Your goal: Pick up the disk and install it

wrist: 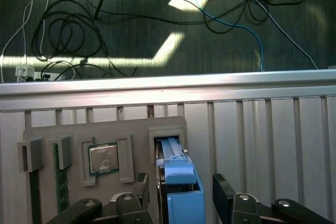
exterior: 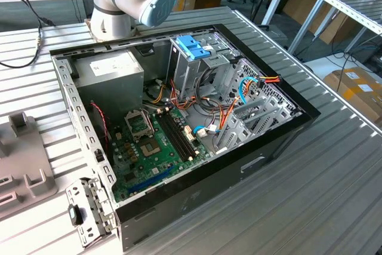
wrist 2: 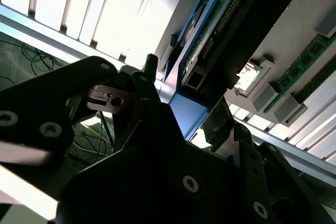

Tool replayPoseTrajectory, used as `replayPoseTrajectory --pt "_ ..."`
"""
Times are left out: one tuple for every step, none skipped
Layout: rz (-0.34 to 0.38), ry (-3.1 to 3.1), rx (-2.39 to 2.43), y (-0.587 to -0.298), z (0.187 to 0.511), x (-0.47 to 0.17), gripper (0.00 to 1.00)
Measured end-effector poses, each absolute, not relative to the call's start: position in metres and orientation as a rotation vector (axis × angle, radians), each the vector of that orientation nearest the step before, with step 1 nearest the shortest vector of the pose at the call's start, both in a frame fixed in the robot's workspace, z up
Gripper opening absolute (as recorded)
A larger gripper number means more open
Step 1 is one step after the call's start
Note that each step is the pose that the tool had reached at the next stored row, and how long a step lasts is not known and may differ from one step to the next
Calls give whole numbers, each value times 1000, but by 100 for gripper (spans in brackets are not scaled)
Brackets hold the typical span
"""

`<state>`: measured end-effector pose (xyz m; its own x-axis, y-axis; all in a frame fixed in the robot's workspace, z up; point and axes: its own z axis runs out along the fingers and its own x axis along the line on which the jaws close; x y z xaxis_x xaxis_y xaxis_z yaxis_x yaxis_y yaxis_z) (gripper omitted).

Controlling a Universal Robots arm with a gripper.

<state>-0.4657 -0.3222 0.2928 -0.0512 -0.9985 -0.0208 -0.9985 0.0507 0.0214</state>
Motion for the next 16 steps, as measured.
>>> replayPoseTrajectory --pt "47 2277 -2164 -322 293 -466 60" --pt "47 2277 -2164 -322 293 -466 60" --pt "47 2277 -2164 -322 293 -466 60" --pt "47 2277 -2164 -322 293 -466 60" --pt "47 2277 -2164 -322 293 -466 60" --pt "47 2277 -2164 -322 293 -466 60" --pt "47 2277 -2164 -322 293 -466 60" --pt "47 2277 -2164 -322 293 -466 59" --pt "47 2277 -2164 -322 293 -466 52" --pt "47 2277 -2164 -322 293 -466 52" --pt "47 2277 -2164 -322 293 -466 46" --pt "47 2277 -2164 -322 293 -466 46" --pt "47 2277 -2164 -322 293 -466 40" --pt "47 2277 -2164 -322 293 -466 37" --pt "47 2277 -2164 -322 293 -466 37" --pt "47 2277 -2164 -322 293 -466 37"
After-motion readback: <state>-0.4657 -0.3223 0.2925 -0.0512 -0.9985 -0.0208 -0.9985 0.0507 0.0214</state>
